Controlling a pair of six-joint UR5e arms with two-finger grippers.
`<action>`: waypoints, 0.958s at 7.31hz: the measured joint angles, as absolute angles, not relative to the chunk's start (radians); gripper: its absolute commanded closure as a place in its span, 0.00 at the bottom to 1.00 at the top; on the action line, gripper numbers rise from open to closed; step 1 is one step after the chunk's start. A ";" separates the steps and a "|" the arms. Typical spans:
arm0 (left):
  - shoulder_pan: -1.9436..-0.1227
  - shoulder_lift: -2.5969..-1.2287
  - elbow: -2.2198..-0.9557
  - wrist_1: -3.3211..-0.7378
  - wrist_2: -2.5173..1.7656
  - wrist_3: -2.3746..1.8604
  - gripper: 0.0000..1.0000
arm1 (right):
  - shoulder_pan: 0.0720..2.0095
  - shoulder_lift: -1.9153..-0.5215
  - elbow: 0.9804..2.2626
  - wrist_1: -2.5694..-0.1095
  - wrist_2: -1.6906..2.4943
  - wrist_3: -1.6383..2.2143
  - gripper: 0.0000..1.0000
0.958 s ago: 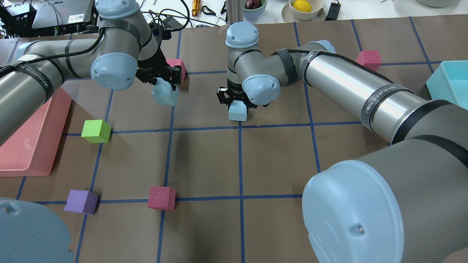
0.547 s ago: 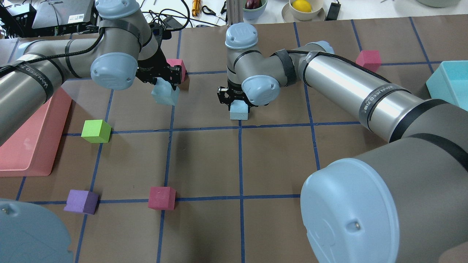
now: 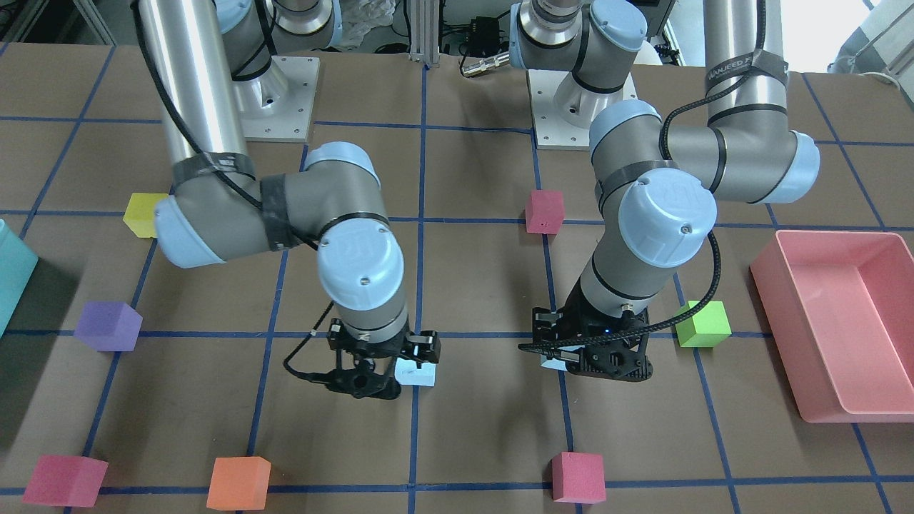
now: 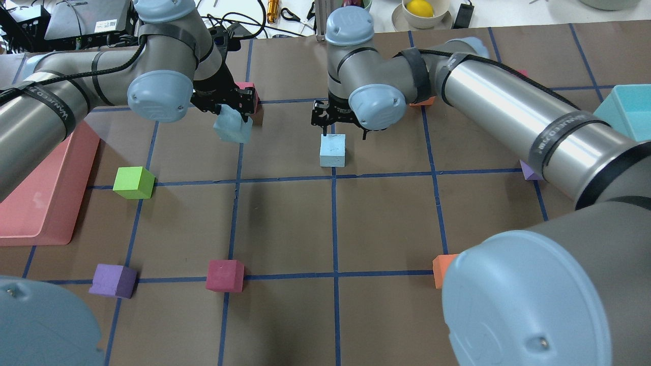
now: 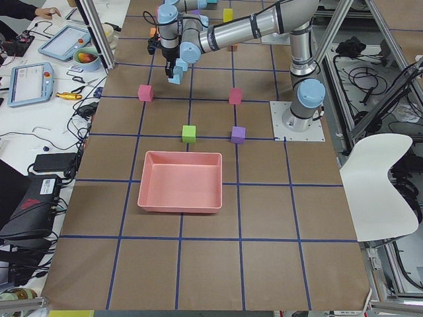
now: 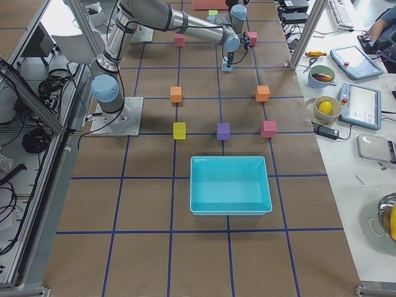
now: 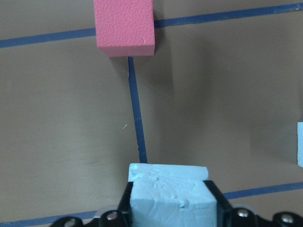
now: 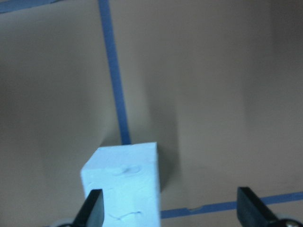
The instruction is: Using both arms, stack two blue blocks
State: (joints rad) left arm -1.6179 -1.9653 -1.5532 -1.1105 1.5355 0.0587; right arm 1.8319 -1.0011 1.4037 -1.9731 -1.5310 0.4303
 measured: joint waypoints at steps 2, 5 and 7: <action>-1.661 -2.005 -1.468 -1.139 1.512 -0.027 1.00 | 1.708 -1.102 1.392 -1.853 -1.527 0.340 0.00; -1.778 -2.115 -1.339 -1.146 1.487 -0.206 1.00 | 1.576 -1.230 1.402 -1.694 -1.538 0.125 0.00; -1.850 -2.158 -1.326 -1.145 1.517 -0.272 1.00 | 1.519 -1.348 1.402 -1.616 -1.545 0.050 0.00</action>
